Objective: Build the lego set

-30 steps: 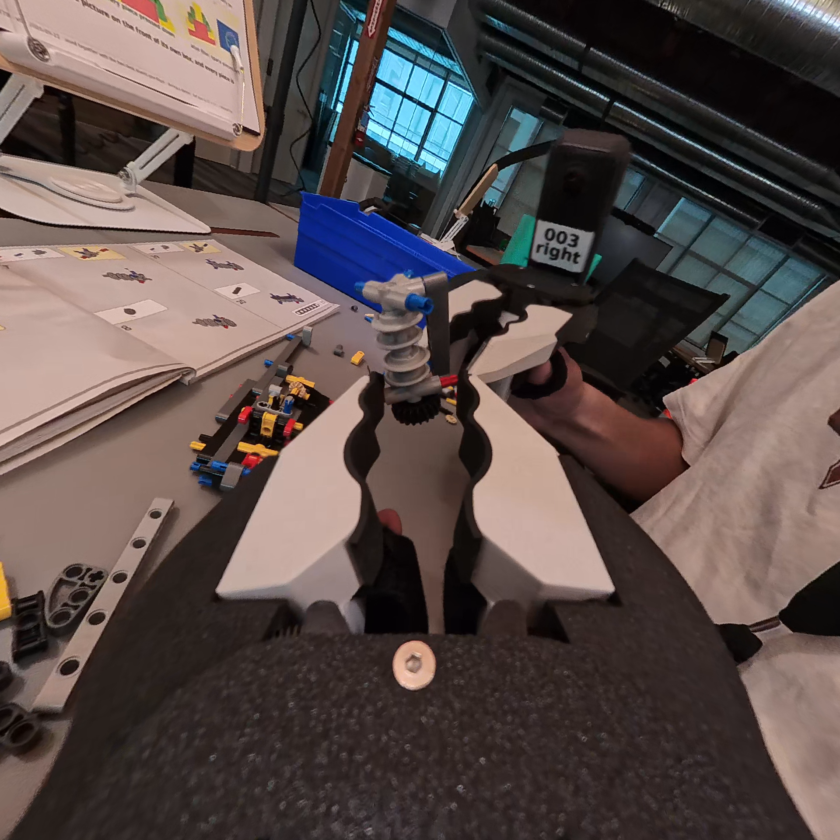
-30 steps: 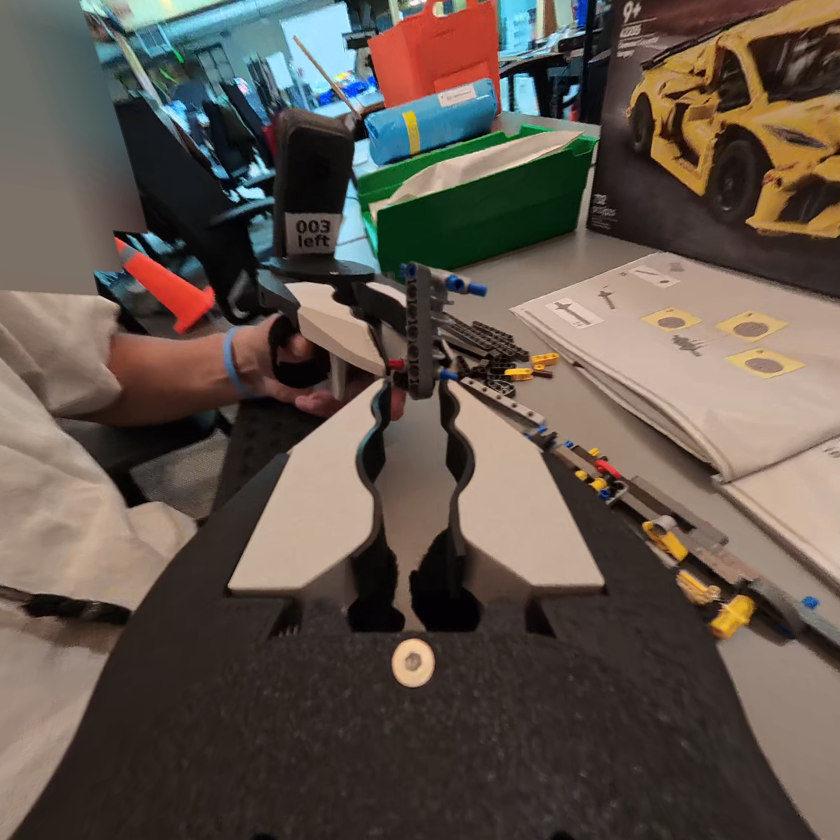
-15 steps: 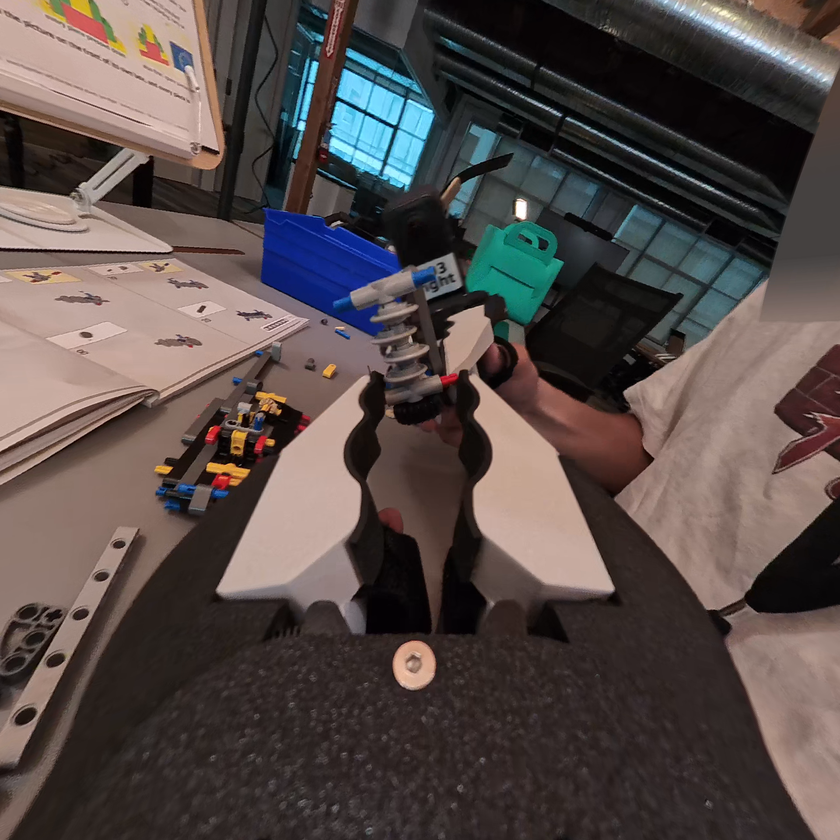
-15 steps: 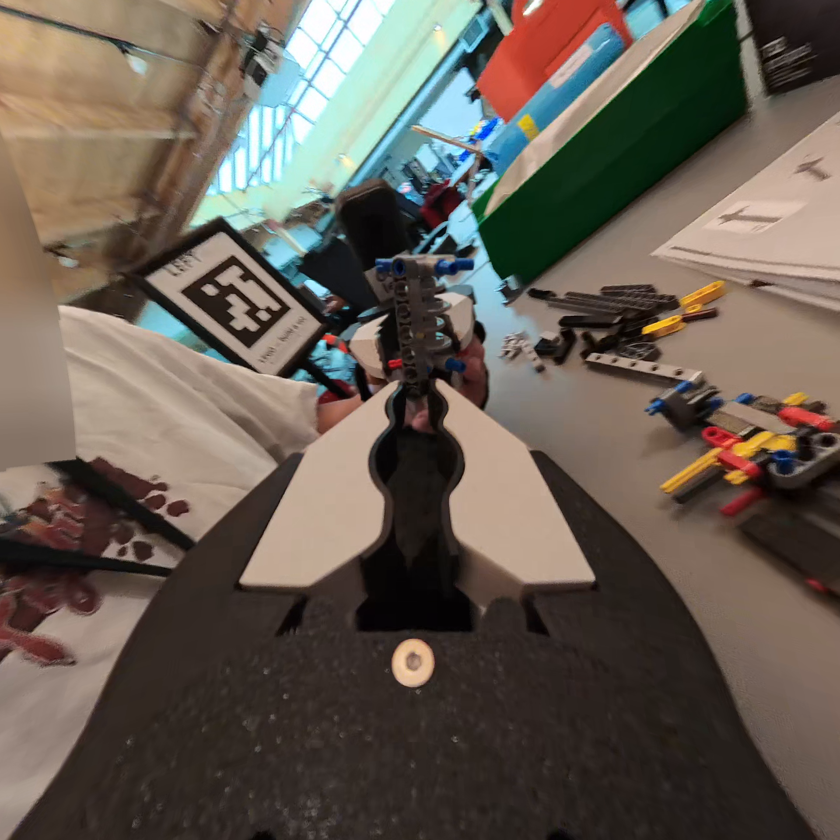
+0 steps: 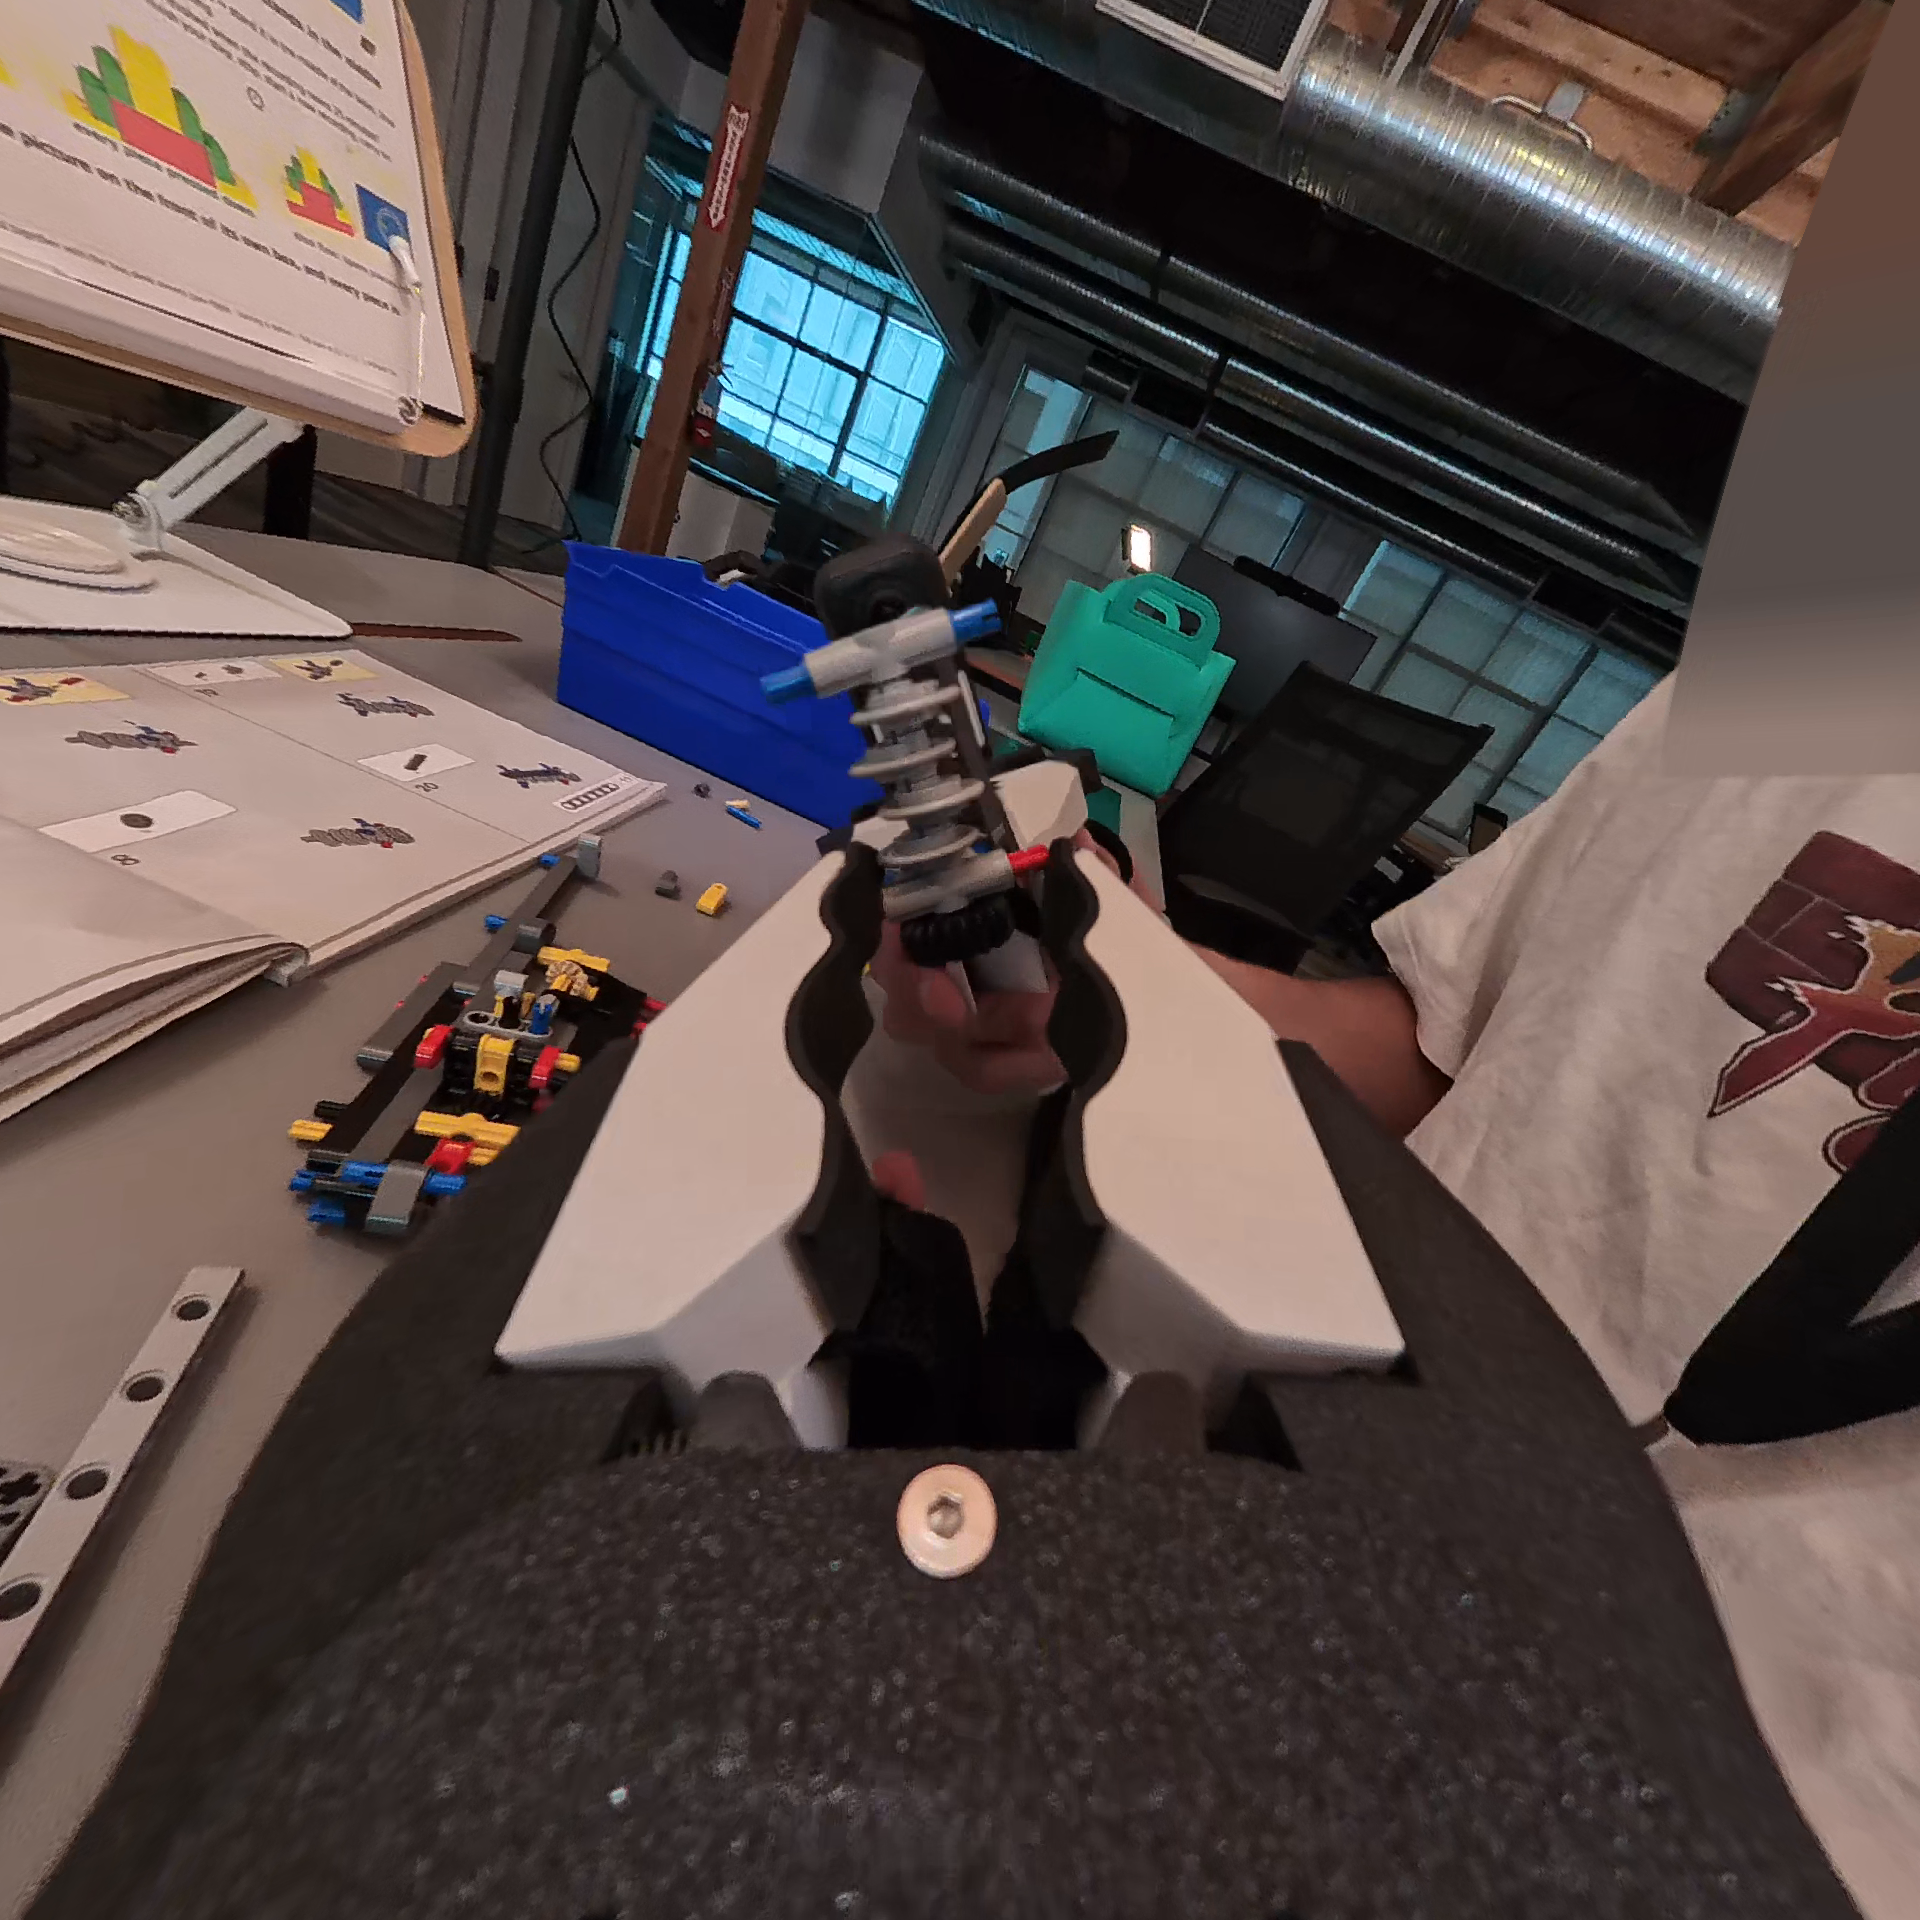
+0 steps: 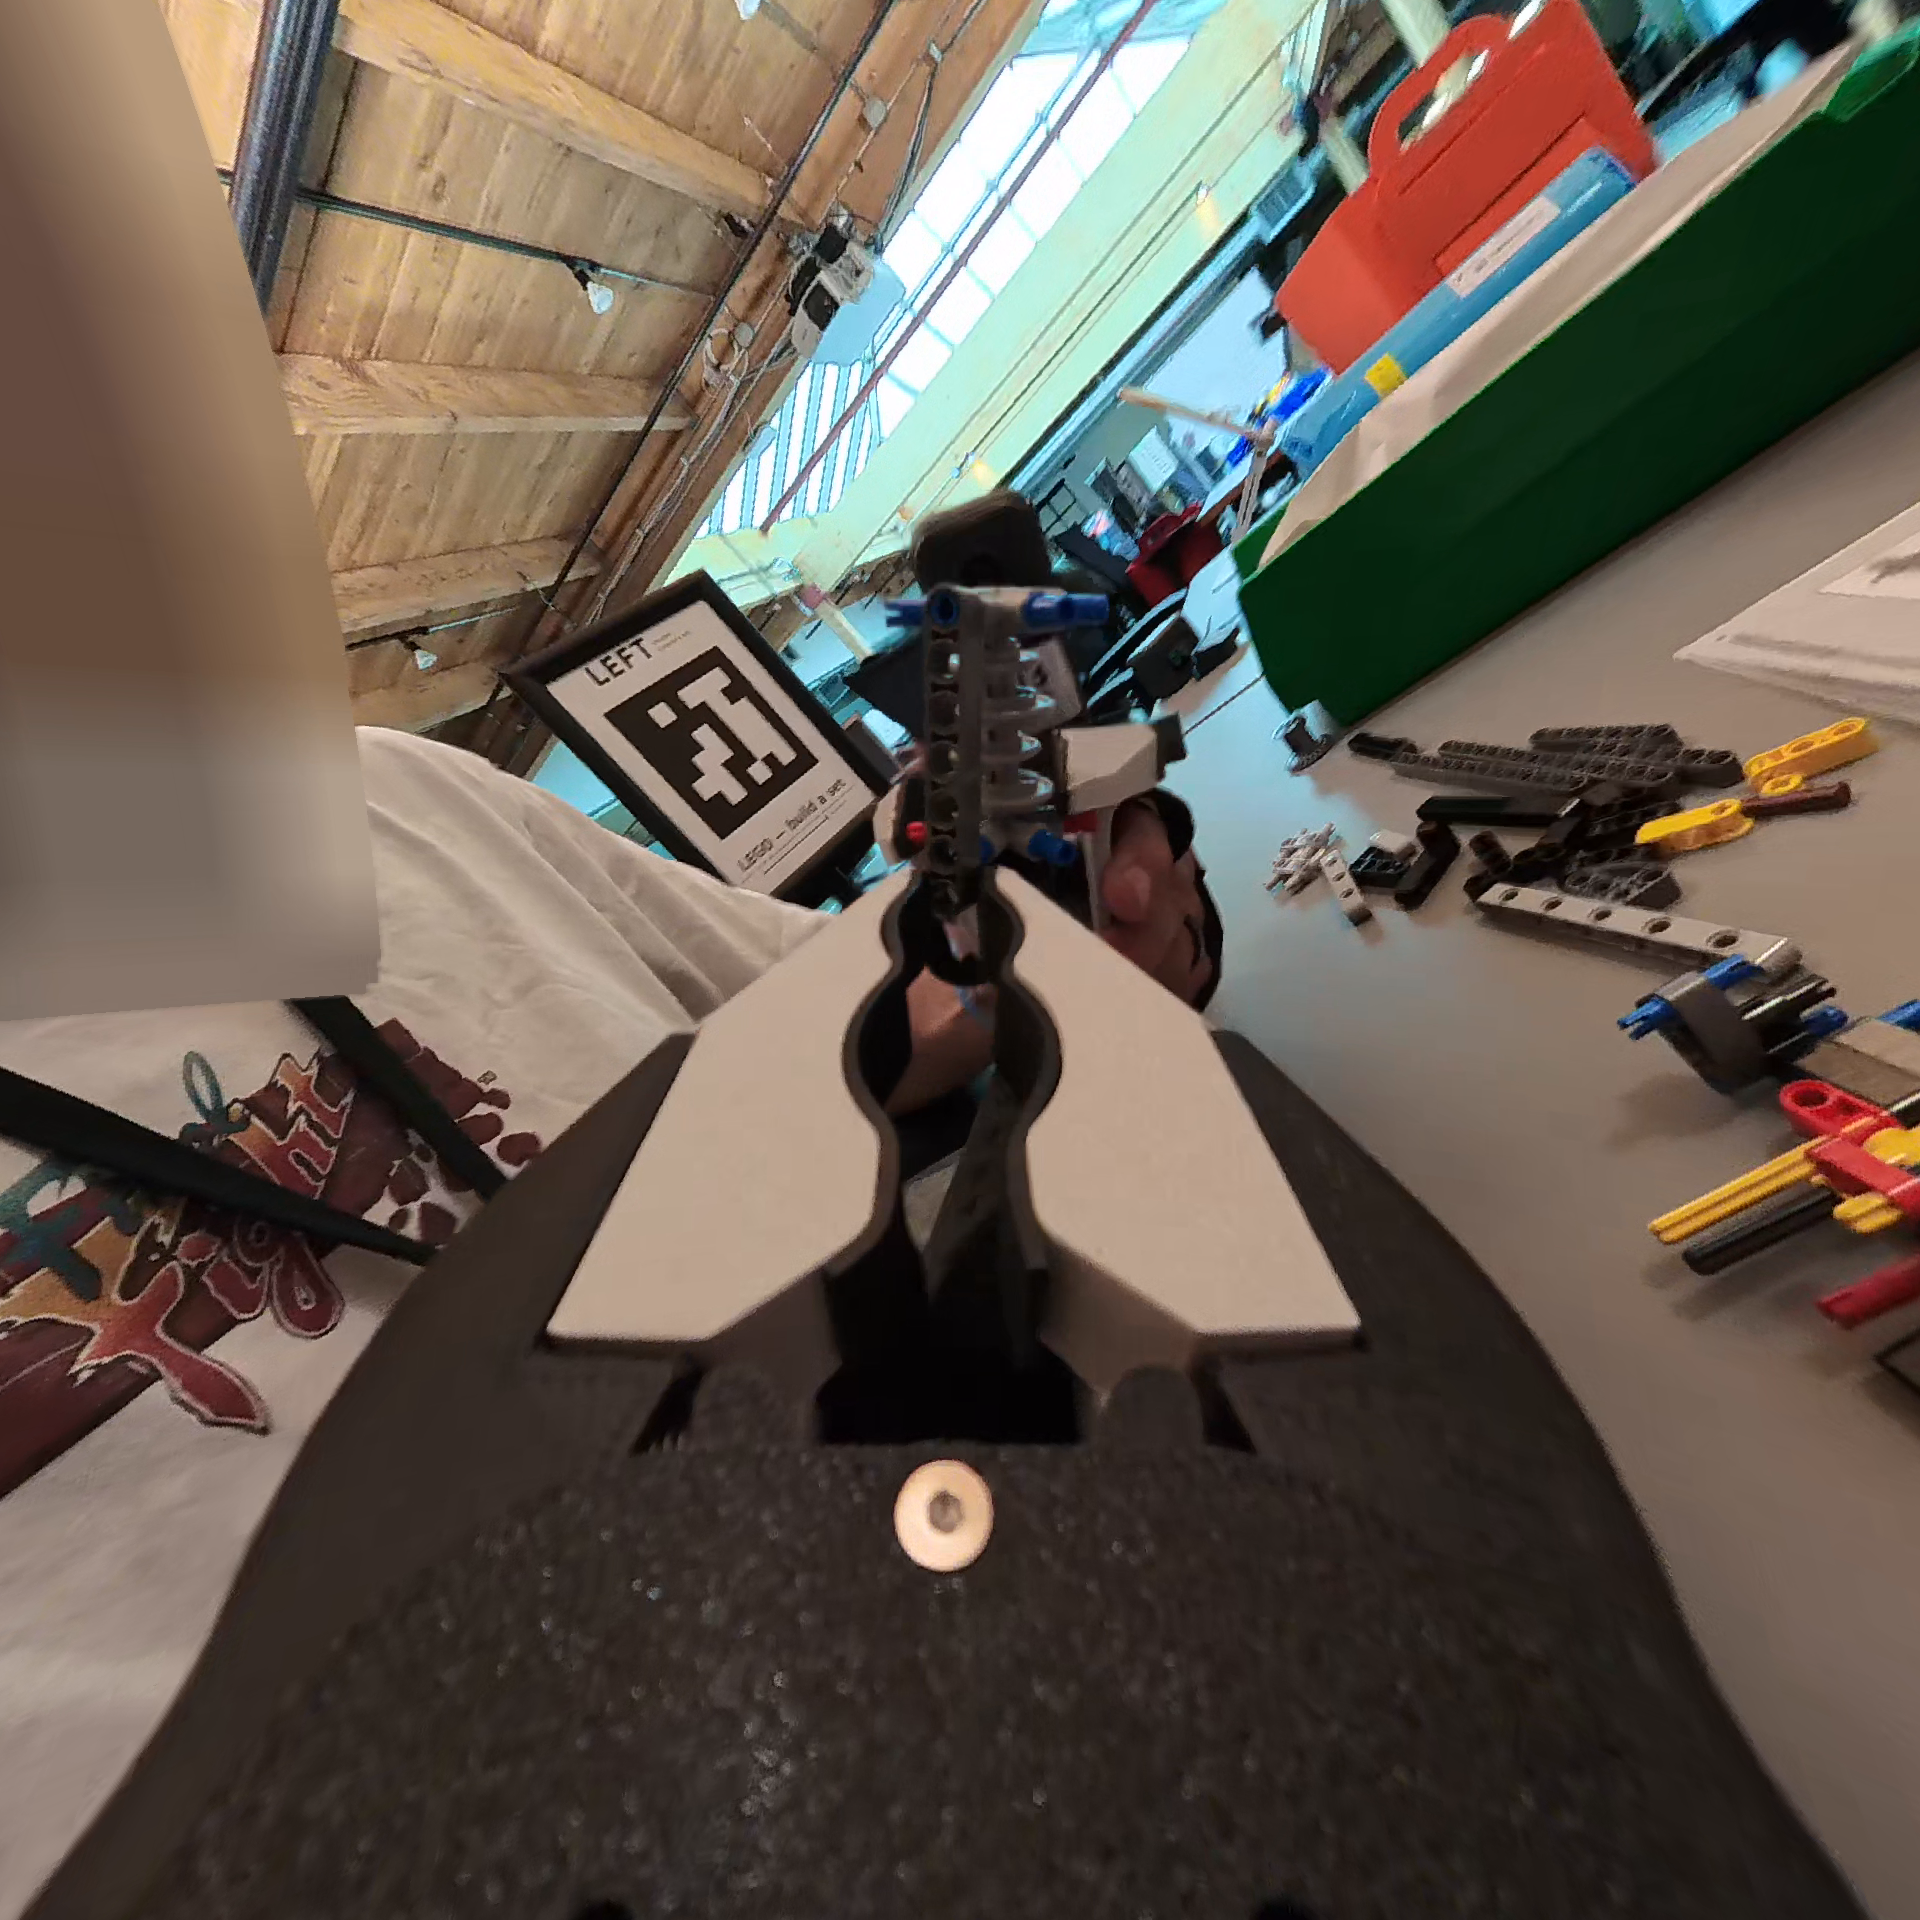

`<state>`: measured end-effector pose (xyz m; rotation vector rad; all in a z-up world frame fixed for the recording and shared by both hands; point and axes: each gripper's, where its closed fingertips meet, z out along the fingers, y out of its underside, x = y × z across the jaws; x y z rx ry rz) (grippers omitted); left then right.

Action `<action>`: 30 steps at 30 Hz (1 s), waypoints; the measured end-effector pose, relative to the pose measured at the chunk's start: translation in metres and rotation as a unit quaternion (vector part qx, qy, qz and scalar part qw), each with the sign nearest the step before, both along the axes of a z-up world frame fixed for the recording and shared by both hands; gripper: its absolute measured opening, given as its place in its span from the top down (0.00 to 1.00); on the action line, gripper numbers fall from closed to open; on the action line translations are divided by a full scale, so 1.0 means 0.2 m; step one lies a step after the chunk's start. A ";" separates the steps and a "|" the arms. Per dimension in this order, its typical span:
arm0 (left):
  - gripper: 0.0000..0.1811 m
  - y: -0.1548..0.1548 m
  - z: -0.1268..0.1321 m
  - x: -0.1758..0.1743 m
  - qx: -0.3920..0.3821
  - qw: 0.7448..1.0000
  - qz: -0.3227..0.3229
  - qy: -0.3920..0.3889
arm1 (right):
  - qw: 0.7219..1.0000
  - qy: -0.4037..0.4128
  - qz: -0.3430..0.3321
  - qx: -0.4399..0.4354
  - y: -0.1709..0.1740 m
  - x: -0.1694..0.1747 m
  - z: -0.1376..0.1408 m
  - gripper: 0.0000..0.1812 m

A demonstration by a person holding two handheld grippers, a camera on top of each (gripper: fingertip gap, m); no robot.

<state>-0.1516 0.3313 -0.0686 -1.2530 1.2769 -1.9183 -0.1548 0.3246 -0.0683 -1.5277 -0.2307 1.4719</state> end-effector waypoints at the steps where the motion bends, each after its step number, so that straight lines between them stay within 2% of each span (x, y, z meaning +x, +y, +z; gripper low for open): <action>1: 0.83 0.00 0.01 0.00 -0.005 1.000 0.005 -0.007 | 1.000 0.001 -0.009 0.012 0.01 0.00 0.01 0.96; 4: 0.83 0.03 0.06 0.01 -0.019 0.999 0.037 -0.030 | 0.999 0.023 -0.022 0.028 0.02 0.00 0.05 0.96; 7: 0.83 0.03 0.08 0.01 0.019 0.995 0.082 -0.049 | 0.996 0.090 0.018 -0.005 0.03 0.01 0.07 0.96; 11: 0.83 0.02 0.07 0.01 0.022 0.995 0.082 -0.046 | 0.993 0.114 0.033 -0.010 0.02 0.01 0.07 0.96; 14: 0.83 0.01 0.05 0.02 0.039 0.995 0.085 -0.037 | 0.994 0.107 0.024 0.003 0.02 0.03 0.07 0.95; 20: 0.84 0.03 0.04 0.02 0.046 0.994 0.092 -0.028 | 0.999 0.012 -0.020 0.038 0.05 0.03 0.04 0.96; 27: 0.83 0.03 0.02 0.03 0.138 0.978 0.153 -0.027 | 0.998 0.069 0.002 -0.002 0.05 0.04 0.02 0.96; 30: 0.84 0.03 0.01 0.03 0.142 0.977 0.155 -0.020 | 0.998 0.070 0.005 -0.004 0.05 0.05 0.01 0.96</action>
